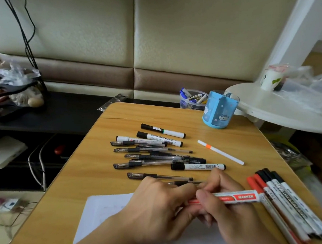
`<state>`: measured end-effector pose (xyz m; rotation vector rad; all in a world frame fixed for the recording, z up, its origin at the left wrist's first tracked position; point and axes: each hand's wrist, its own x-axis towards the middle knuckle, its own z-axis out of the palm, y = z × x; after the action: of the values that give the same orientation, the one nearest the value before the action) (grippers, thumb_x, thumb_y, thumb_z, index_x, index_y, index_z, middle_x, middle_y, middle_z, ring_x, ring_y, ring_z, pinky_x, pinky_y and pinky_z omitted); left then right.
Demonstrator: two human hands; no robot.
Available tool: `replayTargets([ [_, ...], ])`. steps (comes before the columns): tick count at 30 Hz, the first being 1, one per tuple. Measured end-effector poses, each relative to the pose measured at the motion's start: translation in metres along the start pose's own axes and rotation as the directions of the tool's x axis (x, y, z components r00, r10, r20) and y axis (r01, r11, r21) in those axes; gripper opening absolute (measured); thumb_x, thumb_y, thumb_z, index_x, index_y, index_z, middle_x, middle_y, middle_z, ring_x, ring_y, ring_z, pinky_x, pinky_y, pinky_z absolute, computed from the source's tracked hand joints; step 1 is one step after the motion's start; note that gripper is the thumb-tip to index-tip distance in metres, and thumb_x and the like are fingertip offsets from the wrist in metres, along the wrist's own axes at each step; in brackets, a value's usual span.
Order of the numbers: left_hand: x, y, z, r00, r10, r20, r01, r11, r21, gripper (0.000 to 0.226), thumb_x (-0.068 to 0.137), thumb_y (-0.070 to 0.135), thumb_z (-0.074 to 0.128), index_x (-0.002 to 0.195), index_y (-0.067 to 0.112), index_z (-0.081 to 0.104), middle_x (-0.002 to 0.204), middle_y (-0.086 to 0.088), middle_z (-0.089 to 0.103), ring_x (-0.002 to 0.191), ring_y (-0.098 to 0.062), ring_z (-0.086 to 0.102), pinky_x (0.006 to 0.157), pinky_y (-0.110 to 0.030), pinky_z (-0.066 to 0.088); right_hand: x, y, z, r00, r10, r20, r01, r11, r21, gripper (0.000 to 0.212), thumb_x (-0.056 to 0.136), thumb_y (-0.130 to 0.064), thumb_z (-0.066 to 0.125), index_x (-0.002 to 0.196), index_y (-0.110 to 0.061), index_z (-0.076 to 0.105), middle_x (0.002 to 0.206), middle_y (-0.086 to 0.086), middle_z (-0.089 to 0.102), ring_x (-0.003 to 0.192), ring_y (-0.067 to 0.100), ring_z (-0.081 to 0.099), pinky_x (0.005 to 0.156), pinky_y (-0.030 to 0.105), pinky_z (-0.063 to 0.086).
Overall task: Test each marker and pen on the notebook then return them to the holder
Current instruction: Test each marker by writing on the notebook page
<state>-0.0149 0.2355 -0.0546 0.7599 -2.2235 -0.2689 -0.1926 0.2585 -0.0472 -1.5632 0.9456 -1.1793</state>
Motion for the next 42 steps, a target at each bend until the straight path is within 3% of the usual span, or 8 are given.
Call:
replayTargets([
  [6,0.001,0.003,-0.002,0.999,0.006,0.049,-0.004,0.999,-0.034,0.013,0.097,0.04,0.055,0.096,0.028,0.061,0.063,0.006,0.064,0.051,-0.017,0.048,0.045,-0.019,0.025,0.0,0.0,-0.002,0.997,-0.062,0.035,0.063,0.998,-0.007,0.034,0.08,-0.053,0.068,0.073,-0.025,0.051,0.054,0.003,0.059,0.046,0.016,0.051,0.045,0.027,0.042],
  [12,-0.003,-0.003,0.0,0.998,0.021,0.062,-0.022,1.0,0.007,0.029,0.097,0.05,0.048,0.09,0.025,0.06,0.057,0.008,0.029,0.047,-0.02,0.032,0.045,-0.023,0.018,-0.003,-0.003,-0.009,0.992,-0.066,0.105,0.076,0.993,-0.095,0.023,0.084,-0.048,0.066,0.075,-0.031,0.055,0.061,-0.001,0.058,0.054,0.017,0.052,0.051,0.032,0.042],
  [16,-0.005,-0.004,0.001,0.999,-0.017,0.04,0.015,0.999,0.048,0.039,0.092,0.062,0.048,0.097,0.025,0.06,0.056,0.011,0.03,0.044,-0.014,0.034,0.043,-0.023,0.022,-0.003,-0.002,-0.01,0.997,-0.065,0.052,0.069,0.994,-0.09,0.018,0.078,-0.043,0.071,0.074,-0.028,0.06,0.061,0.005,0.061,0.053,0.014,0.054,0.05,0.027,0.043],
  [18,-0.004,-0.006,-0.002,0.997,-0.083,-0.002,0.083,0.996,-0.01,0.043,0.09,0.066,0.045,0.107,0.028,0.053,0.057,0.013,0.037,0.047,-0.007,0.035,0.045,-0.025,0.031,-0.002,-0.003,-0.012,0.998,-0.061,-0.024,0.062,0.998,0.033,0.021,0.077,-0.042,0.07,0.081,-0.022,0.065,0.057,0.007,0.06,0.051,0.018,0.055,0.047,0.027,0.043],
  [21,-0.006,-0.013,-0.005,0.983,-0.154,-0.105,0.125,0.963,-0.24,0.03,0.094,0.039,0.035,0.117,0.023,0.047,0.069,0.007,0.048,0.058,-0.016,0.048,0.054,-0.038,0.04,-0.001,-0.004,-0.019,0.994,-0.016,-0.104,0.032,0.988,0.154,0.039,0.079,-0.05,0.068,0.093,-0.014,0.071,0.071,0.017,0.069,0.064,0.033,0.067,0.045,0.028,0.047],
  [26,-0.004,-0.015,-0.001,0.953,-0.261,-0.156,0.197,0.92,-0.339,0.026,0.097,0.024,0.038,0.122,0.023,0.043,0.082,0.003,0.051,0.069,-0.021,0.05,0.061,-0.044,0.043,-0.002,0.004,-0.012,0.984,0.04,-0.171,-0.084,0.963,-0.257,0.02,0.086,-0.028,0.07,0.072,-0.013,0.067,0.058,0.01,0.065,0.048,0.023,0.06,0.041,0.03,0.046],
  [31,-0.002,-0.016,0.004,0.955,-0.277,-0.102,0.239,0.929,-0.282,0.037,0.089,0.026,0.062,0.122,0.031,0.045,0.097,0.017,0.061,0.093,-0.008,0.062,0.069,-0.035,0.053,0.001,0.015,-0.014,0.948,0.02,-0.318,-0.135,0.93,-0.343,0.026,0.082,-0.018,0.071,0.062,-0.011,0.056,0.046,0.005,0.055,0.039,0.022,0.048,0.038,0.038,0.039],
  [42,-0.001,-0.019,0.006,0.959,-0.255,-0.125,0.228,0.954,-0.194,0.023,0.087,0.022,0.068,0.108,0.016,0.06,0.096,0.015,0.063,0.087,0.002,0.057,0.073,-0.008,0.042,0.003,0.018,-0.013,0.954,0.003,-0.3,-0.157,0.856,-0.492,0.032,0.083,-0.017,0.072,0.059,-0.008,0.054,0.048,0.005,0.053,0.039,0.01,0.043,0.038,0.02,0.032],
])
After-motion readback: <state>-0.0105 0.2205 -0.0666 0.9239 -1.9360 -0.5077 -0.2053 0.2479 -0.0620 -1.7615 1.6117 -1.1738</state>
